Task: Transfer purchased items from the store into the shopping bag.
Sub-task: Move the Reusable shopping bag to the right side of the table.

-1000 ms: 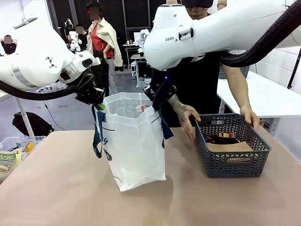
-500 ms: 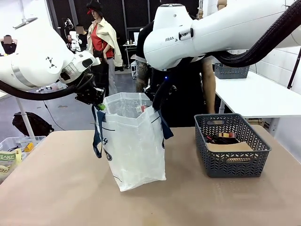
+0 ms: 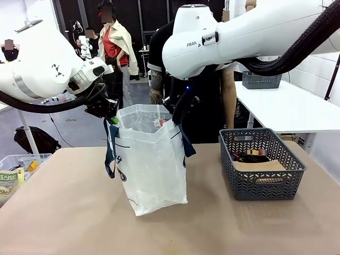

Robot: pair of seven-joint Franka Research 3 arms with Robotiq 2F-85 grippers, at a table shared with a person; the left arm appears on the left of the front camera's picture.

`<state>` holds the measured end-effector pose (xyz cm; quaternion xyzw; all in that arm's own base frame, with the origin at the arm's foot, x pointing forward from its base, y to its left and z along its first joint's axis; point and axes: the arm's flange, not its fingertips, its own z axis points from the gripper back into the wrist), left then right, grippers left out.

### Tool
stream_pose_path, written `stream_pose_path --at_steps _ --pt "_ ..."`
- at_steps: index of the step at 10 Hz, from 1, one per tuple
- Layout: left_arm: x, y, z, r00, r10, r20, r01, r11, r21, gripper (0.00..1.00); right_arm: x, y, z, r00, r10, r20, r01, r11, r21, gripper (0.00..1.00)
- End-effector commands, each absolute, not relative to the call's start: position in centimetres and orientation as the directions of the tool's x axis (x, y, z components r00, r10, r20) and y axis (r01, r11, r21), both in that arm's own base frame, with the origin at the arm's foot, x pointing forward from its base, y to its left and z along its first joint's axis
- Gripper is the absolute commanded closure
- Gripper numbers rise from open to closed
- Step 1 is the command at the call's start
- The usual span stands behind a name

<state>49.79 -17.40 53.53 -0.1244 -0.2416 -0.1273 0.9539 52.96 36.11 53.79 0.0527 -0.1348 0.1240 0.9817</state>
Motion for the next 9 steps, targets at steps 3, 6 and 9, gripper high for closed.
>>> stream_pose_path --at_steps 3,6,9 --pt "49.54 -17.21 53.67 0.854 -0.166 0.494 0.293 0.937 -0.191 1.0 52.99 35.88 53.92 0.932 0.238 0.272 -0.271 0.959 0.088 1.0" --pt "49.54 -17.21 53.67 0.854 -0.166 0.494 0.293 0.937 -0.191 1.0 52.99 35.88 53.92 0.932 0.238 0.272 -0.271 0.959 0.088 1.0" --pt "49.54 -17.21 53.67 0.854 -0.166 0.494 0.293 0.937 -0.191 1.0 52.99 35.88 53.92 0.932 0.238 0.272 -0.271 0.959 0.088 1.0"
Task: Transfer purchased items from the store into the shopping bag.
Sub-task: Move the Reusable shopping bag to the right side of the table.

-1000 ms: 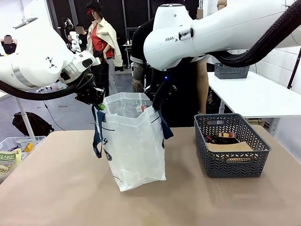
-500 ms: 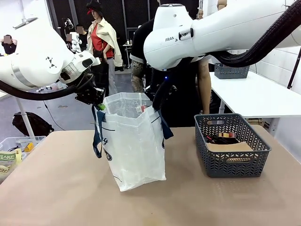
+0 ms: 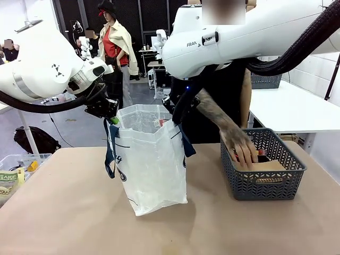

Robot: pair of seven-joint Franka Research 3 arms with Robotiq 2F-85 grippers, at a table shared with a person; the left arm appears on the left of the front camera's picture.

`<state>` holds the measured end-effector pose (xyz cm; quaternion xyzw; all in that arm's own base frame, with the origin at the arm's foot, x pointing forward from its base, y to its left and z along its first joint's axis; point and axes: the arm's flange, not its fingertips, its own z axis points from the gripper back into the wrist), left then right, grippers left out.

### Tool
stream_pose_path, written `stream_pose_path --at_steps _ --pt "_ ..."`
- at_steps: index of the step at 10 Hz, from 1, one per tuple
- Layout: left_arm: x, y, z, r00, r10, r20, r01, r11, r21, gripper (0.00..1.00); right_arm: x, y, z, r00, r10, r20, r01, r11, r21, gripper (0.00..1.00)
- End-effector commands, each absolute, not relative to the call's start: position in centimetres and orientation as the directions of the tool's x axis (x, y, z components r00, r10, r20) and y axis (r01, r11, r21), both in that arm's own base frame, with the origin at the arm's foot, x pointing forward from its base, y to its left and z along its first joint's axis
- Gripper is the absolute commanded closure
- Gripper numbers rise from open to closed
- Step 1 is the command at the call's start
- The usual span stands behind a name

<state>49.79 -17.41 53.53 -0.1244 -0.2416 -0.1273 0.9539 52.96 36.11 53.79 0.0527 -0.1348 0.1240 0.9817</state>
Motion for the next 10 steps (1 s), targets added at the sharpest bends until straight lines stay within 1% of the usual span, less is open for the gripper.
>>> stream_pose_path --at_steps 1,10 --pt "49.54 -17.21 53.67 0.854 -0.166 0.494 0.293 0.937 -0.191 1.0 52.99 35.88 53.92 0.932 0.238 0.272 -0.271 0.959 0.088 1.0" --pt "49.54 -17.21 53.67 0.854 -0.166 0.494 0.293 0.937 -0.191 1.0 52.99 35.88 53.92 0.932 0.238 0.272 -0.271 0.959 0.088 1.0"
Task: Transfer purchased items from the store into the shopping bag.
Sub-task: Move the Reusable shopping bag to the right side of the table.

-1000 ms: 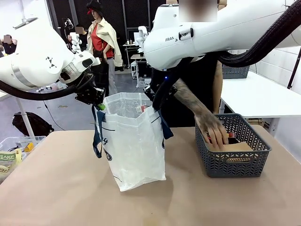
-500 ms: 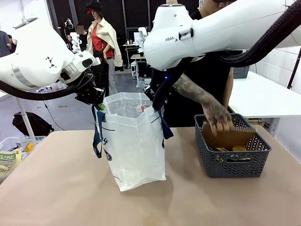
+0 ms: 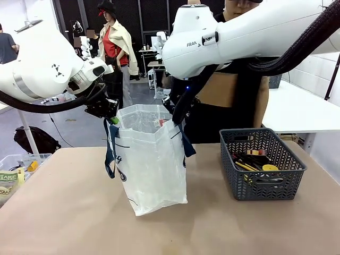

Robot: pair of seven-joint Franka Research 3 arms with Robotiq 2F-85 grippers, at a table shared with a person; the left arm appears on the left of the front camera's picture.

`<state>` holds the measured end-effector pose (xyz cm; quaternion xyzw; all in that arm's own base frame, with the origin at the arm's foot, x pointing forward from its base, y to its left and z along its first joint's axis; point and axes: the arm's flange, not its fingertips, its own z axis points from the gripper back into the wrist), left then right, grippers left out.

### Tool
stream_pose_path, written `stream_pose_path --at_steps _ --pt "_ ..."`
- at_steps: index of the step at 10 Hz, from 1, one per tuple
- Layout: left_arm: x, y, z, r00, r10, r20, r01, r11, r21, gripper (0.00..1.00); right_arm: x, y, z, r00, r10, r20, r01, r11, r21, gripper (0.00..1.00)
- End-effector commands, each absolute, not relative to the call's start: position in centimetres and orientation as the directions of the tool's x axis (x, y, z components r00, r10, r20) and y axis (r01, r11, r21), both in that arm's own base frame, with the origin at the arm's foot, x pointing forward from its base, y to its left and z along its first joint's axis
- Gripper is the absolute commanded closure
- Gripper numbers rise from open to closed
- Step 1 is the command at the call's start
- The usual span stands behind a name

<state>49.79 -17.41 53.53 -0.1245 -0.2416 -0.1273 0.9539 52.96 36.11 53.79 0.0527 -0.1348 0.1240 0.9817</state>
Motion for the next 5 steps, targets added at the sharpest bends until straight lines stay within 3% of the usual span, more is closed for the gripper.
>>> stream_pose_path --at_steps 1,5 --pt "49.54 -17.21 53.67 0.854 -0.166 0.494 0.293 0.937 -0.191 1.0 52.99 35.88 53.92 0.932 0.238 0.272 -0.271 0.959 0.088 1.0" --pt "49.54 -17.21 53.67 0.854 -0.166 0.494 0.293 0.937 -0.191 1.0 52.99 35.88 53.92 0.932 0.238 0.272 -0.271 0.959 0.088 1.0"
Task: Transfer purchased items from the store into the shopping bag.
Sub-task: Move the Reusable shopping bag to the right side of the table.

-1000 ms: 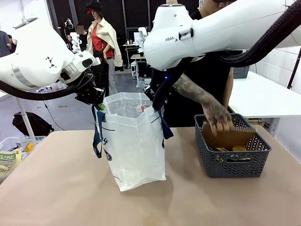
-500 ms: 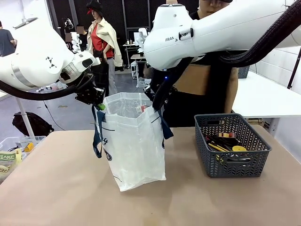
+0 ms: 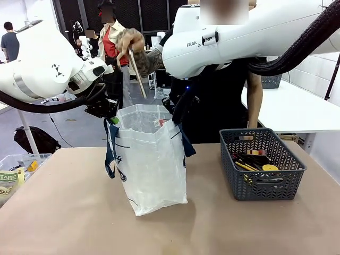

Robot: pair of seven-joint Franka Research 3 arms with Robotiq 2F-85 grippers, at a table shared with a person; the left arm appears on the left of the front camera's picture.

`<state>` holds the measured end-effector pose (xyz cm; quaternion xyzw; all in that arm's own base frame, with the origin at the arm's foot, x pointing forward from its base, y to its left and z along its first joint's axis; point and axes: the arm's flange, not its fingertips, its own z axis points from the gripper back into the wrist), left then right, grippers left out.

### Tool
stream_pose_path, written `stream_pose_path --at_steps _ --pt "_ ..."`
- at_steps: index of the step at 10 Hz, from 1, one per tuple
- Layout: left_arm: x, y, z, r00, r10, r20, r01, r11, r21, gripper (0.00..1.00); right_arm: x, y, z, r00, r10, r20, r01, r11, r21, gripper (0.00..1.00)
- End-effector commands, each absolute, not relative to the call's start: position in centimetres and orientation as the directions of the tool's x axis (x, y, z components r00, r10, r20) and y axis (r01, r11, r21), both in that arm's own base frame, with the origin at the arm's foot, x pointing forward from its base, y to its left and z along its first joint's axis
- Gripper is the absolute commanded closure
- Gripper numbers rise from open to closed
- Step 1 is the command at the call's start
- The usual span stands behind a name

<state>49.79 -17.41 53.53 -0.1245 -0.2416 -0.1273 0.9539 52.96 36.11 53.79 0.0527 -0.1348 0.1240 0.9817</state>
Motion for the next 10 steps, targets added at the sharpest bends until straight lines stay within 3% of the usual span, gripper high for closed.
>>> stream_pose_path --at_steps 1,10 --pt "49.54 -17.21 53.67 0.854 -0.166 0.494 0.293 0.937 -0.191 1.0 52.99 35.88 53.92 0.932 0.238 0.272 -0.271 0.959 0.088 1.0" --pt "49.54 -17.21 53.67 0.854 -0.166 0.494 0.293 0.937 -0.191 1.0 52.99 35.88 53.92 0.932 0.238 0.272 -0.271 0.959 0.088 1.0"
